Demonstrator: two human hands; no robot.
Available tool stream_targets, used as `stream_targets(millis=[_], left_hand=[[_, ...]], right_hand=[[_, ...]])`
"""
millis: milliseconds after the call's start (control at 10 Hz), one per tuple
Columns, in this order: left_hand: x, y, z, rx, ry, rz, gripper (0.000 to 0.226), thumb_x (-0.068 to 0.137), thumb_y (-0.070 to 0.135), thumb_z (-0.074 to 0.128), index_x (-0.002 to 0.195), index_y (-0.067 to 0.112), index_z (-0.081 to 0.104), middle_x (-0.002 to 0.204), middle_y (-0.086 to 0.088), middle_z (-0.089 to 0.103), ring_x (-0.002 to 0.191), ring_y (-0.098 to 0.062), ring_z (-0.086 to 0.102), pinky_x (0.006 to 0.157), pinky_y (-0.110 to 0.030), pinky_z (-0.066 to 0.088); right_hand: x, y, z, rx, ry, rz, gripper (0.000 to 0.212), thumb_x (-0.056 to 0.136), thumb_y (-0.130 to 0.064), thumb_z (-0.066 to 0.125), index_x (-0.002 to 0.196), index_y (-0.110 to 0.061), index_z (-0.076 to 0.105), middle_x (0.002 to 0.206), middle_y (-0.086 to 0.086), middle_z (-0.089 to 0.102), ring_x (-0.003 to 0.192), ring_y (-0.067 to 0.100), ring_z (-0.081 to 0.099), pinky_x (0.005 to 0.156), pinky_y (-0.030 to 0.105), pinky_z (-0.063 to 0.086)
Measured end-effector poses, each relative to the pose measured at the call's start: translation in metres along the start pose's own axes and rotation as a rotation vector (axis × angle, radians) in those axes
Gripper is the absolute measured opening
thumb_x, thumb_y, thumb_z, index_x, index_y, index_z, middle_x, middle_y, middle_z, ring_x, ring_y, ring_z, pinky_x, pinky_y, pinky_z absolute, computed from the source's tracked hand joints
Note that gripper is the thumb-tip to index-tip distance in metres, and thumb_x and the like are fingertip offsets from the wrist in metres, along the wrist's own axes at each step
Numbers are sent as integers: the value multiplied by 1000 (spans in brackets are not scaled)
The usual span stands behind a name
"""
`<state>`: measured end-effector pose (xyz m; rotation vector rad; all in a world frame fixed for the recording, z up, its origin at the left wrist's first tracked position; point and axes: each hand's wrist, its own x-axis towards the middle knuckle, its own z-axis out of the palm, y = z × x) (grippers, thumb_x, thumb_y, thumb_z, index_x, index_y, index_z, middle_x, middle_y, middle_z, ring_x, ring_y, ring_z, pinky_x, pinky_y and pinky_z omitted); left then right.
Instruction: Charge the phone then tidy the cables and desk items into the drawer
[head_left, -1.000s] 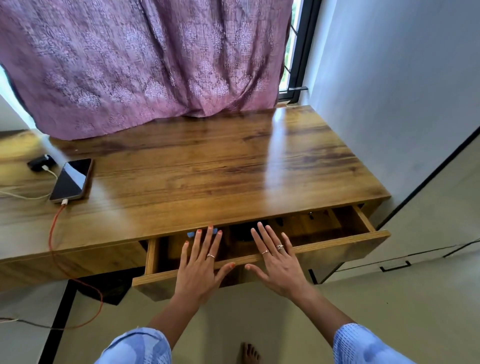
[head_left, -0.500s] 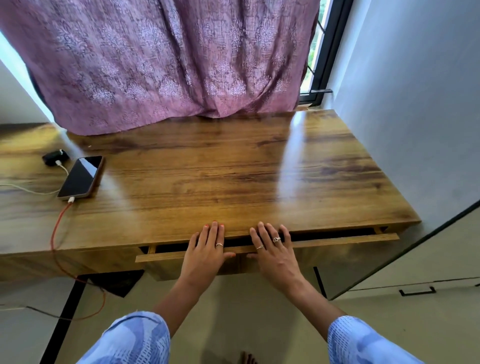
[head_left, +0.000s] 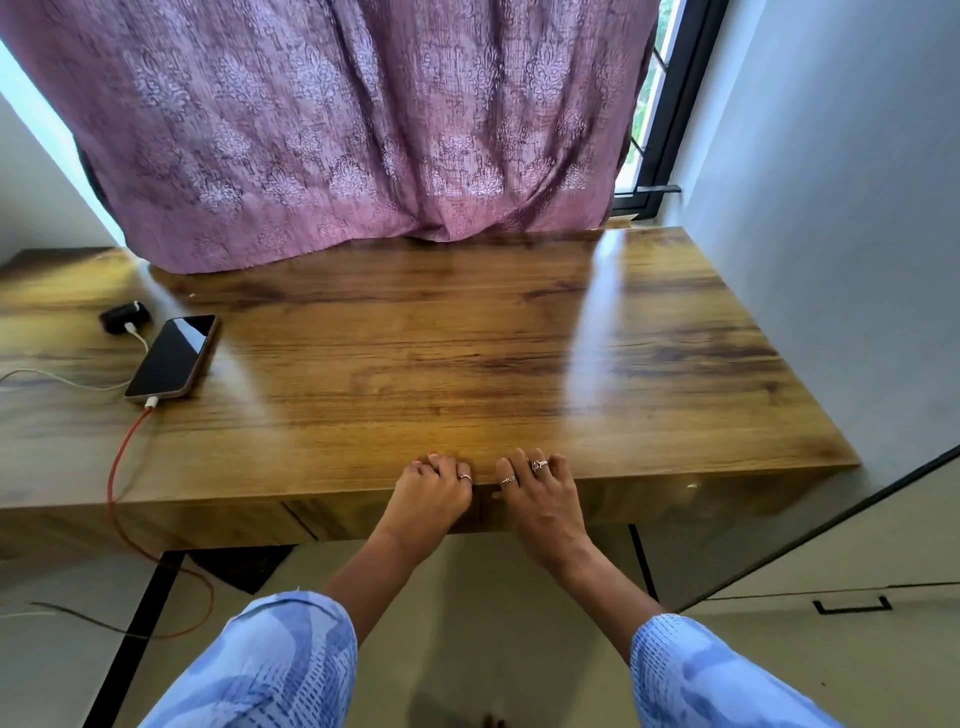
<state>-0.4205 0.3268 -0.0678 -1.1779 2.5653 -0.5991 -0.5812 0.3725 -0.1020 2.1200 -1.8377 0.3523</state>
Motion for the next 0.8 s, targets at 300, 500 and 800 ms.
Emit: stream_targets(millis=[300, 500, 800], left_hand=[[-1, -3, -8, 41, -26, 57, 33, 73, 18, 77, 101, 4, 68, 94, -22, 70, 67, -28, 70, 56, -35, 56], [1, -8, -28, -94, 29, 45, 46, 101, 44, 26, 105, 13, 60, 104, -9, 64, 80, -22, 66, 54, -30, 42], [44, -65, -45, -501, -437, -27, 62, 91, 60, 37, 138, 20, 42, 143, -7, 44, 126, -25, 45, 106, -44, 36]], right_hand=[[13, -5, -15, 43, -153, 48, 58, 54, -18, 86, 101, -12, 54, 97, 6, 62, 88, 24, 62, 72, 38, 52], [48, 9, -46, 205, -482, -51, 47, 85, -24, 65, 127, -9, 48, 132, 9, 46, 121, 28, 46, 97, 42, 42], [120, 51, -75, 238, -891, 75, 54, 92, -45, 52, 128, -6, 53, 132, 11, 54, 118, 28, 52, 100, 37, 41]])
